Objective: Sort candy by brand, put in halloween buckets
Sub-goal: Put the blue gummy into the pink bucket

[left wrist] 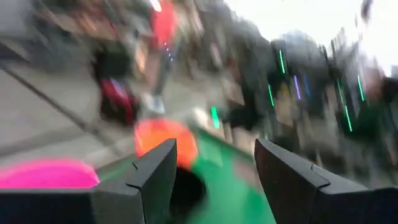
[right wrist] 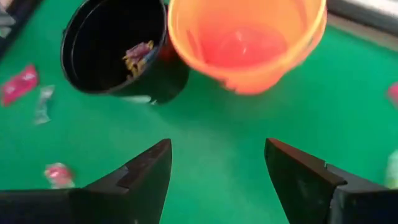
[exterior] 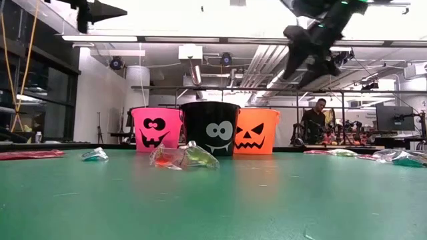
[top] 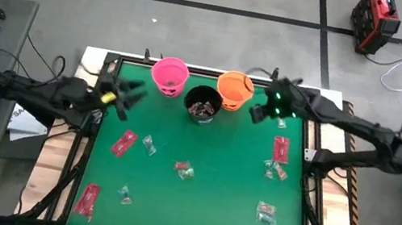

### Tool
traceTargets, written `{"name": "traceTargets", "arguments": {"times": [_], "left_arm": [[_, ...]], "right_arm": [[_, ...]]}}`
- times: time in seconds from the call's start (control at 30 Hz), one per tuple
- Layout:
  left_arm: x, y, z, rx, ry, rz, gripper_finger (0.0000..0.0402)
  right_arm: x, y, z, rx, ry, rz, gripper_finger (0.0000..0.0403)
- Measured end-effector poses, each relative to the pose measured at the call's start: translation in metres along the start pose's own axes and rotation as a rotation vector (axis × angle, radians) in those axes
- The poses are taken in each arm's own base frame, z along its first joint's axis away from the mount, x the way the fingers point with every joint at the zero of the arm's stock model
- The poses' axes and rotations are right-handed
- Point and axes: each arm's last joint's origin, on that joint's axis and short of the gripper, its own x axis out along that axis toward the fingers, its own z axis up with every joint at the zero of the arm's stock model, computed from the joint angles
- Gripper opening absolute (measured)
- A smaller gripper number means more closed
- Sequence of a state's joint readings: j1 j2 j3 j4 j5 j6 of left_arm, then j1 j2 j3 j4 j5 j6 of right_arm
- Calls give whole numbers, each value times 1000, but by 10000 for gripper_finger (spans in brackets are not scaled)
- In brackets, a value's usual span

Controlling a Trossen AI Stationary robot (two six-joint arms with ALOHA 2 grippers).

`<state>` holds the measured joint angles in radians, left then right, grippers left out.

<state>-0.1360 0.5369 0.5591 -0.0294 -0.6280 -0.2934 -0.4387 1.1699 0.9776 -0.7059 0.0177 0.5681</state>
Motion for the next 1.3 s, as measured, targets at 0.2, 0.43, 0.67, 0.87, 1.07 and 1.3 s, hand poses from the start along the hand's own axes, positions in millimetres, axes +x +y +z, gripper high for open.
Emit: {"name": "traceTargets", "arguments": {"times": [0.2, 0.43, 0.67, 0.87, 1.07, 1.3], "left_arm": [[19, -21, -27, 284, 769, -161, 198], [38, -31, -80, 803, 1189, -393, 198], [67, -36, -119, 976, 1205, -614, 198], [84, -28, -145, 1080, 1277, -714, 198], [98, -18, -168, 1123, 1346, -736, 198], [101, -16, -177, 1134, 1386, -766, 161]], "right_arm": [[2, -12, -35, 128, -68, 84, 250], [8, -16, -39, 115, -89, 98, 250], [8, -15, -39, 103, -91, 103, 250], [8, -15, -39, 96, -91, 102, 250], [8, -15, -39, 78, -91, 102, 250], [8, -15, -39, 77, -87, 107, 250]]}}
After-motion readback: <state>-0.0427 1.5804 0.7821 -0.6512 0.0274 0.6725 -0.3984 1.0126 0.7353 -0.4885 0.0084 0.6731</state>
